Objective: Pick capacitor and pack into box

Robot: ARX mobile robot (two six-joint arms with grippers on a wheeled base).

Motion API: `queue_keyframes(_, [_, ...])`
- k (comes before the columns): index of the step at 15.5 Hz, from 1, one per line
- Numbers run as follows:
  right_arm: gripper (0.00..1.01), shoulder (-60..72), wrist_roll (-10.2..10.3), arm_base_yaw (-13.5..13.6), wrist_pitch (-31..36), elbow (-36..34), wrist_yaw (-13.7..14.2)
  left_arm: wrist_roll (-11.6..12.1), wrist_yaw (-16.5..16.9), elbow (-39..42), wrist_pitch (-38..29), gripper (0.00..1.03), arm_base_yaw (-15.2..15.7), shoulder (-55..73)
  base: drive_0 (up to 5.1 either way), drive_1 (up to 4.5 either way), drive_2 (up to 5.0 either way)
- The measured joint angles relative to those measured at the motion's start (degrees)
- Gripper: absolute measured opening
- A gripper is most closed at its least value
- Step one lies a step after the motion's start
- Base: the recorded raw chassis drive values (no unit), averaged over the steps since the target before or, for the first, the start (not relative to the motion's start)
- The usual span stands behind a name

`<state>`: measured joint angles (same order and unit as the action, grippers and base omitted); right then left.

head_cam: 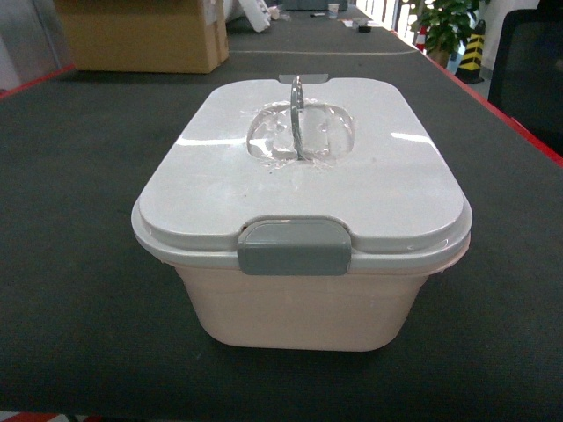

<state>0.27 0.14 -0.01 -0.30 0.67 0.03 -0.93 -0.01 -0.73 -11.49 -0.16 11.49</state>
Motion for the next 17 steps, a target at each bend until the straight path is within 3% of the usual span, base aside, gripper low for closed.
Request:
queue_keyframes(2, [0.98, 0.0, 0.0, 0.0, 0.0, 0.0, 0.0, 0.0, 0.0, 0.0, 1.3, 0.02, 0.0, -1.3, 0.0, 0.0, 0.0])
queue_keyframes(4, [0.98, 0.0, 0.0, 0.0, 0.0, 0.0, 0.0, 0.0, 0.0, 0.0, 12.3, 0.02, 0.0, -9.2, 0.0, 0.0, 0.0])
queue_keyframes(8, [0.98, 0.0, 0.0, 0.0, 0.0, 0.0, 0.0, 0.1, 0.0, -0.1, 11.5, 0.02, 0.0, -10.9, 0.0, 0.0, 0.0])
queue_keyframes(9, [0.98, 0.0, 0.0, 0.0, 0.0, 0.0, 0.0, 0.1, 0.0, 0.0, 11.8, 0.07, 0.0, -10.9, 0.0, 0.0, 0.0])
queue_keyframes(17, [0.98, 0.0, 0.0, 0.0, 0.0, 0.0, 0.0, 0.1, 0.0, 0.0, 11.7, 0.86, 0.1, -10.9, 0.0, 0.0, 0.0])
